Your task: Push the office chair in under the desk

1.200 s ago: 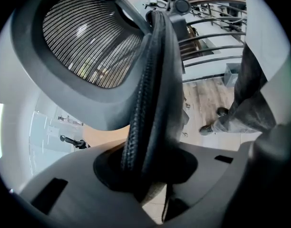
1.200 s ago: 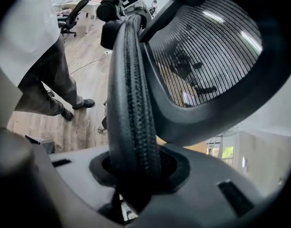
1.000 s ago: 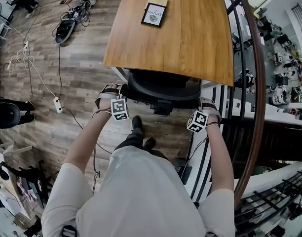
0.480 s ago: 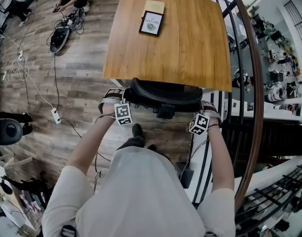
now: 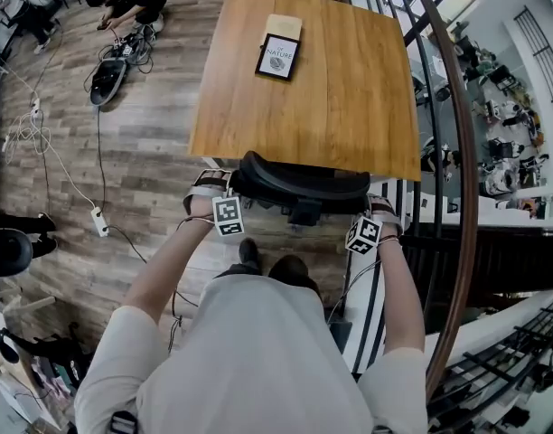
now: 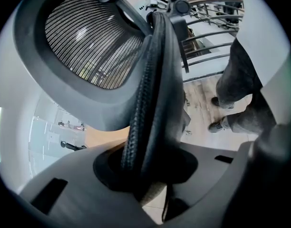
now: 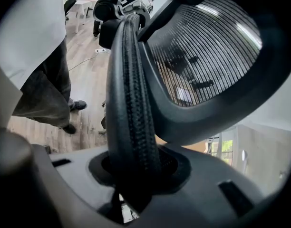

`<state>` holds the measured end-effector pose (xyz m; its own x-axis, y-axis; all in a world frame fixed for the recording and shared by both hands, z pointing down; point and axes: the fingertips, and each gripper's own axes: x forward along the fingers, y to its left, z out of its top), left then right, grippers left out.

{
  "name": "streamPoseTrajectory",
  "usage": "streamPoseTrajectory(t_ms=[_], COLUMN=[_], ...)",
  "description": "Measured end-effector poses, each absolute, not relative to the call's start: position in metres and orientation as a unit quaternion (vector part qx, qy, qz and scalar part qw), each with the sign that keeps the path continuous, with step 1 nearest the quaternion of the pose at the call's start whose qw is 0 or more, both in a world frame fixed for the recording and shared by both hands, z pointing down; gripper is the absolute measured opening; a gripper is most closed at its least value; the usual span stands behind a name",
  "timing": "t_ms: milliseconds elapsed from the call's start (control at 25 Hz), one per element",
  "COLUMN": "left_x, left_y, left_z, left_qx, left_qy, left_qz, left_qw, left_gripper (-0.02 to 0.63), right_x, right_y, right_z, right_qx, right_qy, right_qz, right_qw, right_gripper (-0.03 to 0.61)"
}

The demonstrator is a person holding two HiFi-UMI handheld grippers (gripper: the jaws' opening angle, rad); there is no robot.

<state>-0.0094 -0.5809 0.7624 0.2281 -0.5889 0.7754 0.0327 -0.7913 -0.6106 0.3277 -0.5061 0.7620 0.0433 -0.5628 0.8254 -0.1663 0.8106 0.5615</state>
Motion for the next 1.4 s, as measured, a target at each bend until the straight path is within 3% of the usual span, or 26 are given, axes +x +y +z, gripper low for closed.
streamPoseTrajectory(t_ms=[600, 800, 1200, 1400], left_x=[-0.007, -0.007, -0.006, -0.001], left_y=[-0.577, -0.573, -0.564, -0.557], left_z=[0.765, 0.767, 0.756, 0.74], left_qx=[-0.736, -0.738, -0.749, -0.762], left_qy=[0.192, 0.177, 0.157, 0.157], left_qz=[-0.597, -0.605, -0.611, -0.597], left_qw=[0.253, 0.24, 0.203, 0.193], left_gripper=[0.124, 0.173, 0.21, 0.215], right_x=[0.331, 0.331, 0.336, 0.334], right_y=[-0.507, -0.504, -0.496, -0.493], right_z=[0.765, 0.764, 0.762, 0.746], right_qx=[0.263, 0.251, 0.225, 0.235], right_qy=[-0.679, -0.683, -0.691, -0.699], right_qz=[-0.153, -0.142, -0.108, -0.106], right_qw=[0.668, 0.671, 0.678, 0.667], right_gripper=[0.117, 0.119, 0.199, 0.21])
